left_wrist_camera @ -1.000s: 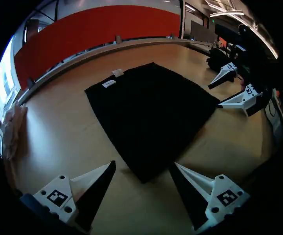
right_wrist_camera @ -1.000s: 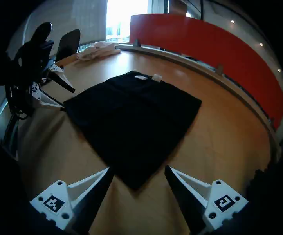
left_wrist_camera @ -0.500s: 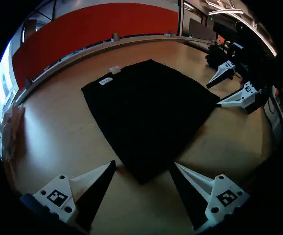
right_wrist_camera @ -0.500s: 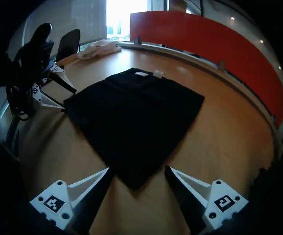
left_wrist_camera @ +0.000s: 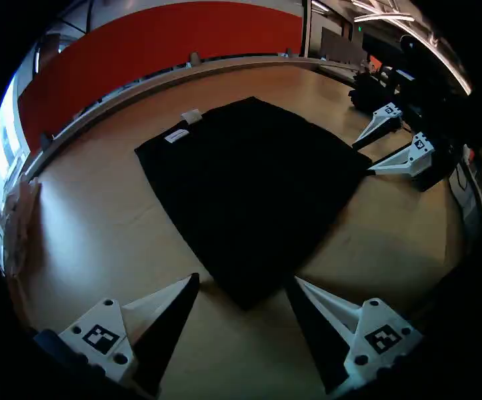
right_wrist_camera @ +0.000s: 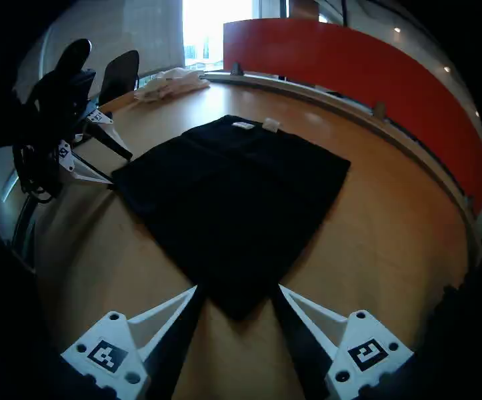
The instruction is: Fold towel
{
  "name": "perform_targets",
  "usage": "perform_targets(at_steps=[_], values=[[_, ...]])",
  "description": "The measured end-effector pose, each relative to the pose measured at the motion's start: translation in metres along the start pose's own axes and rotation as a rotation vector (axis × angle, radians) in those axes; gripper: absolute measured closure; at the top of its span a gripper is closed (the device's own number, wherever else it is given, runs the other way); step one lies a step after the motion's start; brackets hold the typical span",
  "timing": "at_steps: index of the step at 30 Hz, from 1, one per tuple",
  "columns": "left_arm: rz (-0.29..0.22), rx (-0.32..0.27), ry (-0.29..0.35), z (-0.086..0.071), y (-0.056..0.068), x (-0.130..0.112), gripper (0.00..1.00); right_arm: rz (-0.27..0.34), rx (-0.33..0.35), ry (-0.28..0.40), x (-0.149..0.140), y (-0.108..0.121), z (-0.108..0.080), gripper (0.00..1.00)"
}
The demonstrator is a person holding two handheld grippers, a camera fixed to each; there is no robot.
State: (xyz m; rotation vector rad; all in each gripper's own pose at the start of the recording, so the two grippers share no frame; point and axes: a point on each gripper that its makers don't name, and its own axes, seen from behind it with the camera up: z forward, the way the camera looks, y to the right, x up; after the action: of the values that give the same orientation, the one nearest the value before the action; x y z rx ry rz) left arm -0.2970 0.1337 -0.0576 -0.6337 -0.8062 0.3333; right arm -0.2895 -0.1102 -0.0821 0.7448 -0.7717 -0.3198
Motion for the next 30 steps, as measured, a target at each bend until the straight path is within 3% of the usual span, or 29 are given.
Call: perform_targets(at_steps=[5,9,15,19,23,30], values=[[0.01,-0.008,-0.003,0.001,0.005,0.001,0.21,0.01,-0.005,-0.004,0.0,0.002,0.0,0.38],[0.01,-0.01,-0.007,0.001,0.007,0.001,0.27,0.016,-0.008,-0.007,0.0,0.004,0.0,0.53],[0.001,-0.003,-0.015,0.001,0.008,0.001,0.62,0.025,-0.002,-0.01,0.0,0.003,0.0,0.59],[-0.024,0.006,-0.022,0.0,0.005,0.002,0.79,0.032,0.015,-0.011,0.0,-0.001,-0.001,0.72],[-0.062,0.003,-0.031,-0.002,0.002,0.003,0.83,0.04,0.033,-0.011,0.001,-0.008,-0.003,0.81],[-0.098,-0.013,-0.038,-0.006,0.002,0.004,0.85,0.043,0.027,0.009,0.009,-0.012,-0.008,0.82]])
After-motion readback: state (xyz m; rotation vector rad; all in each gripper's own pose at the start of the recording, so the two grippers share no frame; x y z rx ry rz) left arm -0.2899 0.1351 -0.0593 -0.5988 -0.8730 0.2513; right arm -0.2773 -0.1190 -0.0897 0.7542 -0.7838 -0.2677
